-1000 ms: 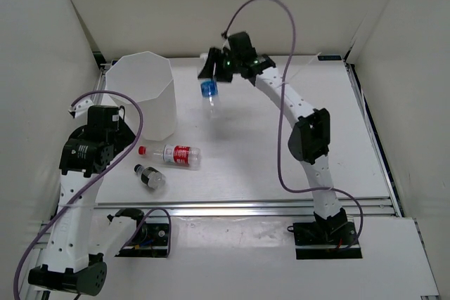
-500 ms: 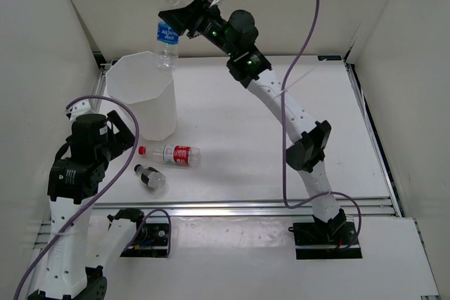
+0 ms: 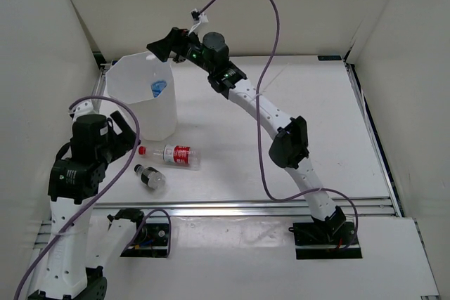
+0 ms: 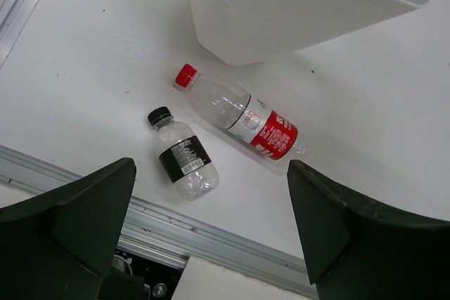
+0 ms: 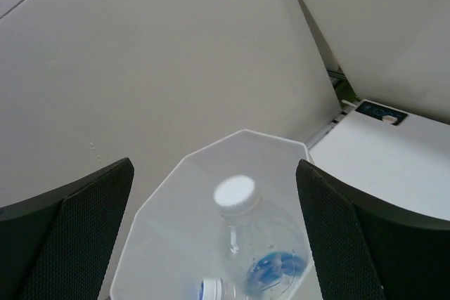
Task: Put the plastic bottles in the bin
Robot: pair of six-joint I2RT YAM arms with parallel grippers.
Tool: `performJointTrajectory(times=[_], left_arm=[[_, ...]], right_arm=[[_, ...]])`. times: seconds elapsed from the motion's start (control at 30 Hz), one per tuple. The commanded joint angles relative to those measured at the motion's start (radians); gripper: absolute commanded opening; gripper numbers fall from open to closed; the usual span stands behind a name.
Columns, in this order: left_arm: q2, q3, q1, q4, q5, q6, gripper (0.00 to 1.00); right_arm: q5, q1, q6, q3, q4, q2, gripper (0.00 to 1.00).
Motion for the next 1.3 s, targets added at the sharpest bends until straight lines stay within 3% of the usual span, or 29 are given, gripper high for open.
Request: performJointTrajectory(times=[0.0, 0.13, 0.37, 0.53, 0.63, 0.9, 1.27], left_arm=[[-0.042, 0.007, 0.002, 0.016, 0.019, -0.047, 1.00], [-0.107, -0.038, 0.002, 0.049, 0.019, -0.172, 1.00], [-0.213, -0.172, 0.002, 0.094, 0.042, -0.375, 1.00], [-0.285, -0.375, 0.002, 0.137, 0.106, -0.526, 1.00], [-0.303, -0.511, 0.002, 0.172, 0.131, -0.602, 1.00], [-0.139, -0.565, 0.002, 0.217, 0.108, -0.575, 1.00], [-0.090, -0.716, 0.013, 0.312, 0.128, -0.648, 1.00]], right_arm=[[0.054, -0.001, -0.098, -0.016, -0.045, -0.244, 1.00], [0.163, -0.063, -0.050, -0.194, -0.239, -0.408, 1.00], [0.158, -0.105, -0.074, -0.489, -0.563, -0.624, 1.00], [0.077, -0.128, -0.074, -0.774, -0.597, -0.789, 0.99], [0.065, -0.137, -0.108, -0.776, -0.639, -0.821, 0.99], [0.037, -0.165, -0.175, -0.728, -0.723, -0.840, 0.99], [-0.072, -0.260, -0.174, -0.704, -0.766, -0.820, 0.99]])
